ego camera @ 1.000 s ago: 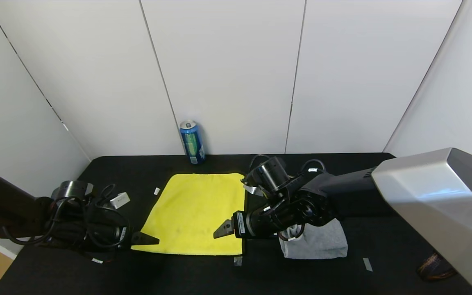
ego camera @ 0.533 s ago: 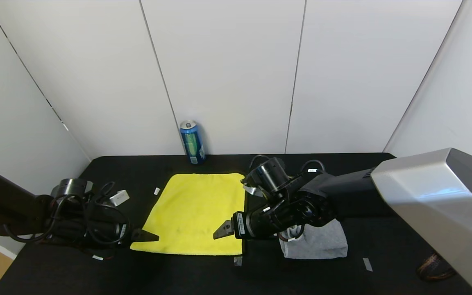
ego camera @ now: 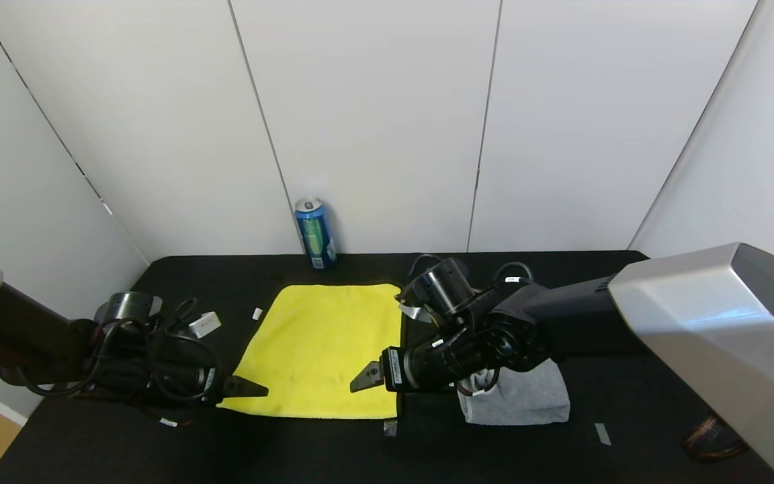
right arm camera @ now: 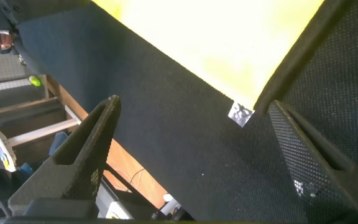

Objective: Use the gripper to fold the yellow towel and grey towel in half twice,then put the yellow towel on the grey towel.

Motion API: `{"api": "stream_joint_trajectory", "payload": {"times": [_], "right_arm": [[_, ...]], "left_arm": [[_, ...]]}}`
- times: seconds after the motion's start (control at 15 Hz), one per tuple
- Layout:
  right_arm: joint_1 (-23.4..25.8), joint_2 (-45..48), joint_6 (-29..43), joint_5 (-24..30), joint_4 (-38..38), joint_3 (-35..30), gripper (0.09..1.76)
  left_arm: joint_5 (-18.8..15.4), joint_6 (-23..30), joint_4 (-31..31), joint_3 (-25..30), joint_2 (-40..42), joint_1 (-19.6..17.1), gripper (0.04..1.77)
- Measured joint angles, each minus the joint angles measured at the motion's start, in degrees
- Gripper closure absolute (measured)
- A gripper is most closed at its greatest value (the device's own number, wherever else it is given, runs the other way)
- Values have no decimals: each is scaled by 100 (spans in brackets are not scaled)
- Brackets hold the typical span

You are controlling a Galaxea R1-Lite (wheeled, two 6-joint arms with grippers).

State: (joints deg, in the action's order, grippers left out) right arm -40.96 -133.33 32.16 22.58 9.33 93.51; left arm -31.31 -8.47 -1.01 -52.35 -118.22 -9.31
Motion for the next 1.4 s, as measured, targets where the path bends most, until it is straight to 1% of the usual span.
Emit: {"api": "stream_joint_trajectory", "payload": {"times": [0.47, 0.6, 0.67, 0.8, 0.93, 1.0, 1.07, 1.4], "right_arm": [[-5, -9, 2, -2, 6, -7, 14], [-5, -9, 0, -5, 6, -10, 14], [-5, -9, 0, -2, 6, -10, 14], [-5, -9, 0, -5, 6, -10, 14], [-5, -9, 0, -5, 6, -10, 14], [-5, -9, 0, -2, 6, -10, 14], [-5, -9, 0, -5, 9, -10, 14], [-16, -13, -2, -5, 11, -27, 14]], "left_arm": [[2, 16, 0, 32, 54, 24, 9], [0, 16, -2, 34, 61, 22, 47], [2, 13, -2, 34, 61, 22, 60], [2, 13, -2, 32, 59, 22, 85], [2, 16, -2, 32, 56, 20, 104], [2, 13, 0, 32, 56, 20, 126], [5, 10, -5, 32, 56, 20, 168], [2, 13, -10, 41, 59, 20, 170]]}}
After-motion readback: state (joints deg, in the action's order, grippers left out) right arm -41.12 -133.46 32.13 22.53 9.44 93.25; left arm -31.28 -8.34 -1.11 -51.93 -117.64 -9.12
